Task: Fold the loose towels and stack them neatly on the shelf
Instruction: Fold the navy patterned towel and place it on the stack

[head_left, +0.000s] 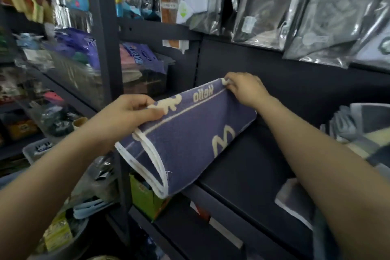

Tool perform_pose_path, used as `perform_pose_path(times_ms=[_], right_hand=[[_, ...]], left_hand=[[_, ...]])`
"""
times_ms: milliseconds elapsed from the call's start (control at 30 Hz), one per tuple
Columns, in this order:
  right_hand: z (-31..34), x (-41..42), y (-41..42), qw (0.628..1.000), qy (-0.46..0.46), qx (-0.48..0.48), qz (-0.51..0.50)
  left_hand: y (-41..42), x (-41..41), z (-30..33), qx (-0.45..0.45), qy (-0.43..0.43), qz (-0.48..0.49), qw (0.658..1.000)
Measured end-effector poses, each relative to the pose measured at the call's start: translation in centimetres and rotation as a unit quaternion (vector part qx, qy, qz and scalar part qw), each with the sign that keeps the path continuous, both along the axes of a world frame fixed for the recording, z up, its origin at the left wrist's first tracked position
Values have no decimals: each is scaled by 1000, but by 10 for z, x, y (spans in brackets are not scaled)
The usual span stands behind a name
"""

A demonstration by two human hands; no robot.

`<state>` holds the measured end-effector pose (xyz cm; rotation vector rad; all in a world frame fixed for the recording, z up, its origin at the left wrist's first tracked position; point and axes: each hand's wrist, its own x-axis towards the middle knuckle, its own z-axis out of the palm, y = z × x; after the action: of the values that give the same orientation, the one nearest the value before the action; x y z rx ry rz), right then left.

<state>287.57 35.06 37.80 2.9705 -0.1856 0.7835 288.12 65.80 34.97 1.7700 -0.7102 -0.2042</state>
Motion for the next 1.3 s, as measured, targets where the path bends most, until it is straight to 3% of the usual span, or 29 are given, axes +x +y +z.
perform_pose_path(times_ms=[100,200,300,533,667,867,933,1033,1133,1233,1300], right_hand=[[-7,35,19,999,-16,-38,20],[-25,62,28,998,31,-52,-2],[-42,74,24,996,60,30,-57],[-54,86,4,953,149,239,-112],[-55,91,-3,955,106,262,-94],[-35,96,-12,939,-44,339,-41],[-30,104,-13,938,-68,336,-48],[-39,117,-10,944,-30,324,-60],[-59,121,-9,950,70,294,-74],[-65,115,-1,963,135,211,-102],[-59,106,11,983,105,128,-80]], left_hand=[[19,26,-9,61,4,40,997],[27,49,-25,180,-29,68,981],[22,60,-35,266,-81,69,958],[-2,72,-36,332,-166,24,928],[-3,73,-30,290,-187,-16,938],[3,78,0,191,-207,15,959],[2,83,5,202,-273,61,939],[-2,89,-4,318,-400,121,851],[-7,89,-22,462,-424,62,776],[-2,86,-23,465,-431,15,774],[-1,83,-21,348,-508,-40,787]])
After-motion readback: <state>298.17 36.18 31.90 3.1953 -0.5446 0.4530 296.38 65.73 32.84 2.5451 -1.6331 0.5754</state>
